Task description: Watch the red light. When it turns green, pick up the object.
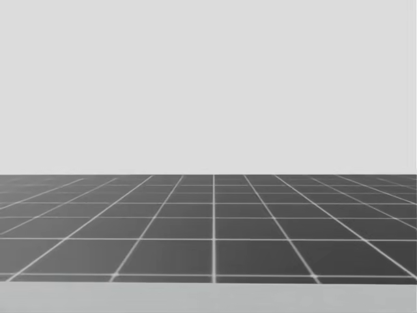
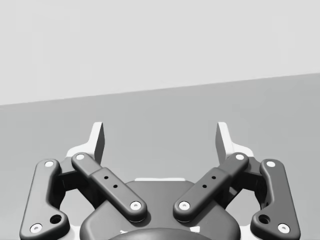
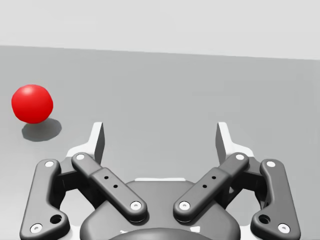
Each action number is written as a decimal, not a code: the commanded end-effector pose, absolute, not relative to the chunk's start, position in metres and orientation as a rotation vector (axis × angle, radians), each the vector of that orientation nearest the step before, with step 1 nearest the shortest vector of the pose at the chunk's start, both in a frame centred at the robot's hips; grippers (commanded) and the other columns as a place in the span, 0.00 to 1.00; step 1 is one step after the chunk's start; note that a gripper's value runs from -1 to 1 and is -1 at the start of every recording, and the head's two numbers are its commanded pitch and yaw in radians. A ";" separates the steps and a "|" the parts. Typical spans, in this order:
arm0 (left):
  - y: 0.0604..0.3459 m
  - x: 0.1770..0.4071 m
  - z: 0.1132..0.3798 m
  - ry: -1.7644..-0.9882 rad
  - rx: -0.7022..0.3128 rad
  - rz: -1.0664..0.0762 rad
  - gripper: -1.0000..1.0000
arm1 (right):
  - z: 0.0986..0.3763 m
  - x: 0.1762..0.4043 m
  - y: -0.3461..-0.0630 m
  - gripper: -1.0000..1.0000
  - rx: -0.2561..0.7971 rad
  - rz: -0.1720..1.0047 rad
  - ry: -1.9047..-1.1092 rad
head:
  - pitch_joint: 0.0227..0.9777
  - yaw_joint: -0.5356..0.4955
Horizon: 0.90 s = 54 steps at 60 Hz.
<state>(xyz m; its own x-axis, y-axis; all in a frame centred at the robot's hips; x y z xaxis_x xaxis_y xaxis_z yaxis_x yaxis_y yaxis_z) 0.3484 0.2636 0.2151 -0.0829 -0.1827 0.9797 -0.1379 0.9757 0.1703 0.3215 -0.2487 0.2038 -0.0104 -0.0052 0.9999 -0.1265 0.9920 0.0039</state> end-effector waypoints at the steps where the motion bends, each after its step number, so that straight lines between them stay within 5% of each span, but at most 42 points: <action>1: 0.267 0.354 0.209 -1.645 0.258 -0.042 0.00 | 0.197 0.324 -0.250 0.00 0.088 0.076 -1.569 | 0.07 0.54; 11: 0.266 0.354 0.208 -1.647 0.254 -0.042 0.00 | 0.201 0.325 -0.252 0.00 0.128 0.082 -1.543 | 0.10 0.54; 54: 0.264 0.353 0.209 -1.662 0.253 -0.079 0.00 | 0.197 0.326 -0.251 0.00 0.111 0.103 -1.538 | 0.58 0.51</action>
